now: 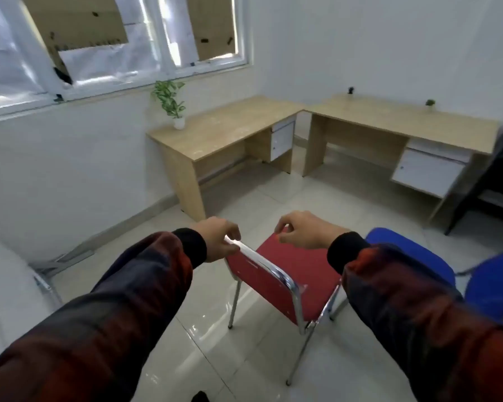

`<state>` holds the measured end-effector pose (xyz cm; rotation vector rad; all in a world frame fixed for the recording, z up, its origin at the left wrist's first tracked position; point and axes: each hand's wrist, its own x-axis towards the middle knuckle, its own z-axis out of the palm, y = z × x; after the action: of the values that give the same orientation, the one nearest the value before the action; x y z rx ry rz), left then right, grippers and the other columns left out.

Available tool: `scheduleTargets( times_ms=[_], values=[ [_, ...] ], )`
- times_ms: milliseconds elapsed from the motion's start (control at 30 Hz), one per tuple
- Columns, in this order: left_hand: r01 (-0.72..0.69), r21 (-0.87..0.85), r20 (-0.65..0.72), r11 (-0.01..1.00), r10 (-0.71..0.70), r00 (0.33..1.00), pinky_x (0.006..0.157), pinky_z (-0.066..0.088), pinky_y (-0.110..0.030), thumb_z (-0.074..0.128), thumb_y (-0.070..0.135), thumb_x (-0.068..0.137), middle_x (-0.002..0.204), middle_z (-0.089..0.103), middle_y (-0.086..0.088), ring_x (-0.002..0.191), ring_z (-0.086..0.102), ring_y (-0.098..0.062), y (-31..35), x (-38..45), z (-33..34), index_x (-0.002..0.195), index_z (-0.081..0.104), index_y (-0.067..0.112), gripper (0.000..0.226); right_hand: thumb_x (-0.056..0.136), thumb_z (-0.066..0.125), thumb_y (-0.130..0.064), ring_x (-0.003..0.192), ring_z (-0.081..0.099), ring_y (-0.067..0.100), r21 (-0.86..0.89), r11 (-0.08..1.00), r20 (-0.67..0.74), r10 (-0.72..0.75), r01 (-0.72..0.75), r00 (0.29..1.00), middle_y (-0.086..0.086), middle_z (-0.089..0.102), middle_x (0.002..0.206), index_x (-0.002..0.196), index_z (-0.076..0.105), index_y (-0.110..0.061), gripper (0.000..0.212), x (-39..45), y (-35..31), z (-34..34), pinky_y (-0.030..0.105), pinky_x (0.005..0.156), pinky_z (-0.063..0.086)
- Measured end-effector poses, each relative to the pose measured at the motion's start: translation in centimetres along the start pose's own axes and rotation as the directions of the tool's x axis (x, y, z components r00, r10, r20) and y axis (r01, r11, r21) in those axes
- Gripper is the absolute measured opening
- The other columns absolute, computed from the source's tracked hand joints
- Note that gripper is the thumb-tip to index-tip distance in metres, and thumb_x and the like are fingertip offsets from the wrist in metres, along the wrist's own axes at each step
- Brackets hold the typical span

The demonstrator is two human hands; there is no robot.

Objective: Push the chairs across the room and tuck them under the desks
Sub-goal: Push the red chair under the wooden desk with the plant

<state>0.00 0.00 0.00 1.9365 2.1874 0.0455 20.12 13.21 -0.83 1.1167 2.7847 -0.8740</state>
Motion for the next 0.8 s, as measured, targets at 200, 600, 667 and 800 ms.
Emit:
scheduleTargets(
  times_ms=[200,600,667,800],
  values=[
    [-0.080,0.035,0.086,0.996,0.077,0.993,0.092,0.048,-0.034,0.060,0.040,0.088,0.114,0.065,0.002,0.104,0.061,-0.018,1.7,1.5,2.5,0.115,0.064,0.025,0.031,0.095,0.062,-0.033,0.090,0.057,0.013,0.043,0.990,0.044,0.135,-0.137,0.990,-0.002,0.061,0.111,0.118,0.067,-0.019,0.027,-2.4,2.4,1.8,0.028,0.083,0.047],
    [-0.130,0.089,0.161,0.987,0.115,0.980,0.101,0.041,-0.042,0.061,0.047,0.083,0.134,0.051,0.003,0.117,0.054,-0.021,-2.6,6.9,7.0,0.130,0.050,0.030,0.051,0.089,0.068,-0.042,0.112,0.056,0.021,0.141,0.923,0.139,0.339,-0.357,0.931,0.002,0.058,0.132,0.133,0.057,-0.022,0.049,-0.3,2.0,7.9,0.036,0.098,0.047],
    [-0.163,0.125,0.188,0.979,0.138,0.972,0.102,0.039,-0.040,0.061,0.048,0.082,0.134,0.052,0.006,0.117,0.054,-0.019,-3.7,7.9,7.7,0.130,0.049,0.032,0.051,0.087,0.071,-0.043,0.114,0.057,0.023,0.165,0.908,0.156,0.362,-0.386,0.919,0.004,0.058,0.133,0.136,0.054,-0.021,0.056,1.2,1.0,9.5,0.040,0.100,0.048],
    [-0.225,0.133,0.251,0.965,0.187,0.950,0.103,0.035,-0.042,0.061,0.046,0.083,0.125,0.057,0.008,0.116,0.052,-0.017,-6.1,10.3,8.3,0.125,0.051,0.036,0.045,0.087,0.072,-0.032,0.106,0.058,0.022,0.237,0.880,0.110,0.396,-0.411,0.912,0.005,0.061,0.126,0.135,0.053,-0.021,0.052,3.4,-0.5,11.5,0.039,0.095,0.050]
  ],
)
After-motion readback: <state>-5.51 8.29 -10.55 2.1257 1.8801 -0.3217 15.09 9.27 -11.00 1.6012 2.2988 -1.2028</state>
